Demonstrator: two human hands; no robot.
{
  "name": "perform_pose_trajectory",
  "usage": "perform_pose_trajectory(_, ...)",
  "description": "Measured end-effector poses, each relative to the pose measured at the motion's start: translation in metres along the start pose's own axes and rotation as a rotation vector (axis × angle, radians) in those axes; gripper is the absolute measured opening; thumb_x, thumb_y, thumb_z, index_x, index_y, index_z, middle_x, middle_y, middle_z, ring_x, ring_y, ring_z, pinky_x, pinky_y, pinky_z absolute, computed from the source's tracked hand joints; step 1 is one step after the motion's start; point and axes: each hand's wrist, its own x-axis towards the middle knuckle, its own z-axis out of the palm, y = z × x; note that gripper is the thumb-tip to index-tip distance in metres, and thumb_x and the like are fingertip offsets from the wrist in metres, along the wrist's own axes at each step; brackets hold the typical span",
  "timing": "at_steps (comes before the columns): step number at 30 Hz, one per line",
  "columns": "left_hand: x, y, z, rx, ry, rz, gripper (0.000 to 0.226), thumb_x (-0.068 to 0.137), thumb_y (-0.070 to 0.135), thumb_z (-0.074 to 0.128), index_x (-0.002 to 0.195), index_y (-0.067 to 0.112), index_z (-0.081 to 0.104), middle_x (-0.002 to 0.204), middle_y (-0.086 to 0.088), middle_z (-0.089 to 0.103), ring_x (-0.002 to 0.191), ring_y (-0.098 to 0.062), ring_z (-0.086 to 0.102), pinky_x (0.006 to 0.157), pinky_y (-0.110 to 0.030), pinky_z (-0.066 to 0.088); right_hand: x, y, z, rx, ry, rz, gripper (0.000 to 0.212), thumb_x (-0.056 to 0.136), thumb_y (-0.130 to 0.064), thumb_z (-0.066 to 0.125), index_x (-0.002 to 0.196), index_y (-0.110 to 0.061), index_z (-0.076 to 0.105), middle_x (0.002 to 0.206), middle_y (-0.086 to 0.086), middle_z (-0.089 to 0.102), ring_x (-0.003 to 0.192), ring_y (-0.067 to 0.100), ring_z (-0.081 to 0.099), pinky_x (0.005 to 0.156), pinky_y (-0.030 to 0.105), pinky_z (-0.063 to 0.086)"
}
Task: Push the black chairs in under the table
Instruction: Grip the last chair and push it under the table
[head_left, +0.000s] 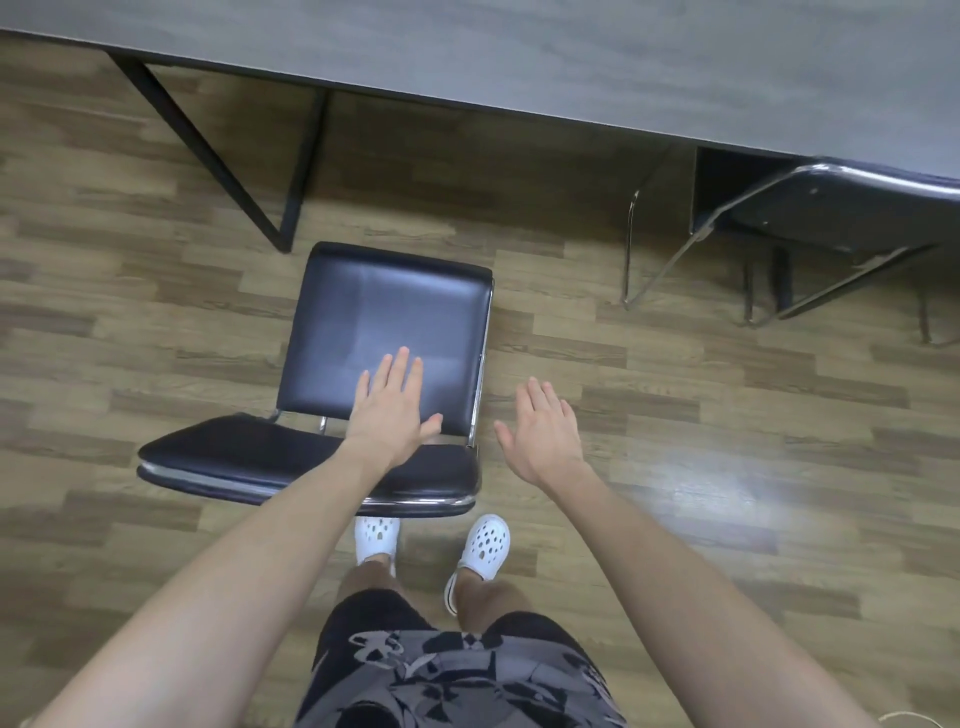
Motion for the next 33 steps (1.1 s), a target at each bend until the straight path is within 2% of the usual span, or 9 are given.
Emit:
perform_pose_trajectory(10,0.005,-0.051,-0.003,0.012,0.007,0.027,0.084,0.093,0.058,0.042,0.155,0.015,0.004,0.164,-0.005,-0.003,0.150,-0.023,0.001,0.119,-0.044,0.008,0.008,-0.048,0.012,-0.013,-0.021,0.036,0.067,0.100,-0.045,0.037,0.153,-0.008,0.018,0.162,0.008,0.013,0.150,0.024,0.006,0.120,0.042,0.011)
perform_pose_trajectory(17,-0.011,-0.143,-0.007,0.010,-0.026,0.064,0.094,0.090,0.058,0.052,0.155,0.013,0.003,0.163,-0.004,-0.009,0.150,-0.022,-0.002,0.120,-0.043,0.008,0.018,-0.143,0.027,-0.043,-0.041,0.044,0.067,0.100,-0.047,0.037,0.153,-0.010,0.019,0.162,0.007,0.013,0.150,0.025,0.007,0.120,0.041,0.011)
perform_pose_trajectory(24,-0.025,-0.225,-0.005,0.003,-0.022,0.102,0.090,0.091,0.056,0.049,0.155,0.011,0.004,0.164,-0.005,-0.006,0.150,-0.021,-0.001,0.120,-0.043,0.009,0.020,-0.231,0.046,-0.065,-0.043,0.020,0.067,0.099,-0.049,0.038,0.151,-0.010,0.022,0.161,0.006,0.016,0.149,0.024,0.009,0.119,0.042,0.012)
perform_pose_trajectory(27,-0.035,-0.241,-0.002,-0.027,-0.021,0.160,0.087,0.093,0.056,0.045,0.155,0.011,0.004,0.164,-0.004,-0.001,0.150,-0.020,0.002,0.119,-0.042,0.011,0.010,-0.248,0.057,-0.084,-0.042,0.090,0.064,0.098,-0.051,0.037,0.147,-0.009,0.030,0.156,0.007,0.028,0.144,0.025,0.021,0.117,0.042,0.019)
perform_pose_trajectory(30,-0.047,-0.253,0.005,-0.065,-0.051,0.205,0.088,0.092,0.061,0.041,0.155,0.012,0.005,0.164,-0.004,0.000,0.150,-0.020,0.001,0.120,-0.042,0.010,-0.004,-0.259,0.066,-0.060,-0.050,0.171,0.049,0.098,-0.046,0.037,0.131,-0.011,0.045,0.138,0.006,0.049,0.132,0.025,0.039,0.109,0.041,0.028)
perform_pose_trajectory(33,-0.061,-0.258,0.013,-0.101,-0.110,0.221,0.097,0.086,0.073,0.037,0.155,0.012,0.008,0.164,-0.004,-0.001,0.150,-0.020,-0.002,0.121,-0.043,0.007,-0.019,-0.256,0.071,-0.024,-0.068,0.222,0.039,0.095,-0.034,0.038,0.125,-0.012,0.048,0.133,0.005,0.053,0.129,0.024,0.042,0.109,0.040,0.030)
